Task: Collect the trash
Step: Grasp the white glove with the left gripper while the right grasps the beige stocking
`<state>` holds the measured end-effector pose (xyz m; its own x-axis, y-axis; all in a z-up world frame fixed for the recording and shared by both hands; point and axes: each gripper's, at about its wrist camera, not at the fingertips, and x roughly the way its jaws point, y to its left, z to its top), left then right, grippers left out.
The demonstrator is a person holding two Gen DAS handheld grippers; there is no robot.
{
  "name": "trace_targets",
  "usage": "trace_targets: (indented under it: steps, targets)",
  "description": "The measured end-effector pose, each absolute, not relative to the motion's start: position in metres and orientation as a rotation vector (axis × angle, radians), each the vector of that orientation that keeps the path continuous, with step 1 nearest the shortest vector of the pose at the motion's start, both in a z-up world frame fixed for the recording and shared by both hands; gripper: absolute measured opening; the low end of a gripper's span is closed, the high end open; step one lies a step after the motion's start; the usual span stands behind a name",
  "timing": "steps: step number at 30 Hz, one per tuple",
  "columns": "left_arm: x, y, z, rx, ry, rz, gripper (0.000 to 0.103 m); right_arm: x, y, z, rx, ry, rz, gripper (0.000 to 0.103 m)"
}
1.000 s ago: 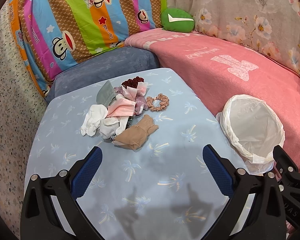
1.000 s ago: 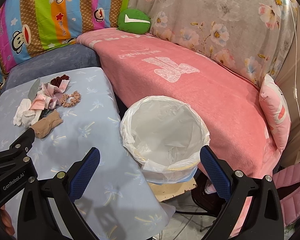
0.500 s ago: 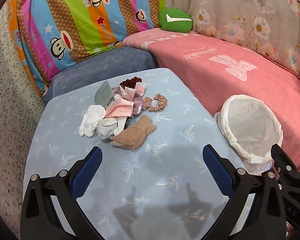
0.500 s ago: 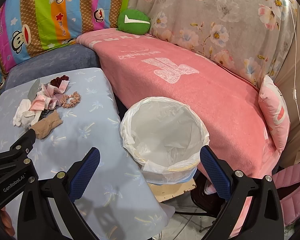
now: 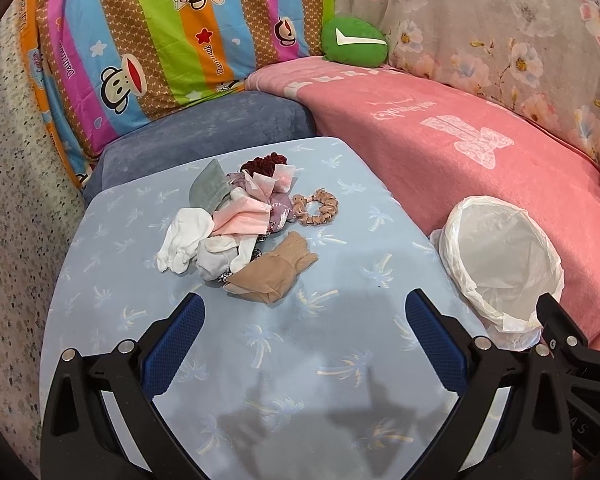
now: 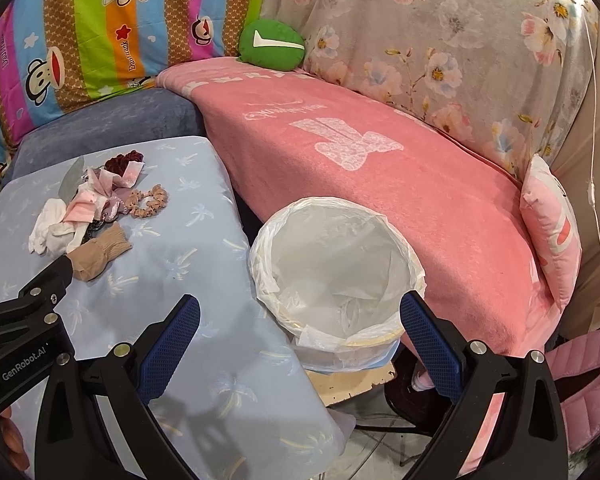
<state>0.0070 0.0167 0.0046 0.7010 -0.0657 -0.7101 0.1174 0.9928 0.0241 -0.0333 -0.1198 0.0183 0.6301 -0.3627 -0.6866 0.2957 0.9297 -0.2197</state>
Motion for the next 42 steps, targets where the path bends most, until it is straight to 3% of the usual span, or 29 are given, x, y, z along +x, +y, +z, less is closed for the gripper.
trace_targets:
  steps: [18,32,37,42]
  targets:
    - [0.05,0.099,-0.015,0.025,0.78,-0.044,0.096,0.004,-0.069,0.002,-0.045,0.782,-0.256,0.098]
    - [0.098,0.165,-0.045,-0.055,0.806,-0.034,0.096,0.084,-0.003,-0.052,0.023,0.858,-0.086,0.098]
    - [0.104,0.173,-0.059,-0.058,0.833,-0.042,0.096,0.111,0.019,-0.078,0.041,0.922,-0.037,0.088]
    - [0.119,0.185,-0.065,-0.079,0.839,-0.049,0.096,0.129,0.031,-0.103,0.073,0.988,0.002,0.068]
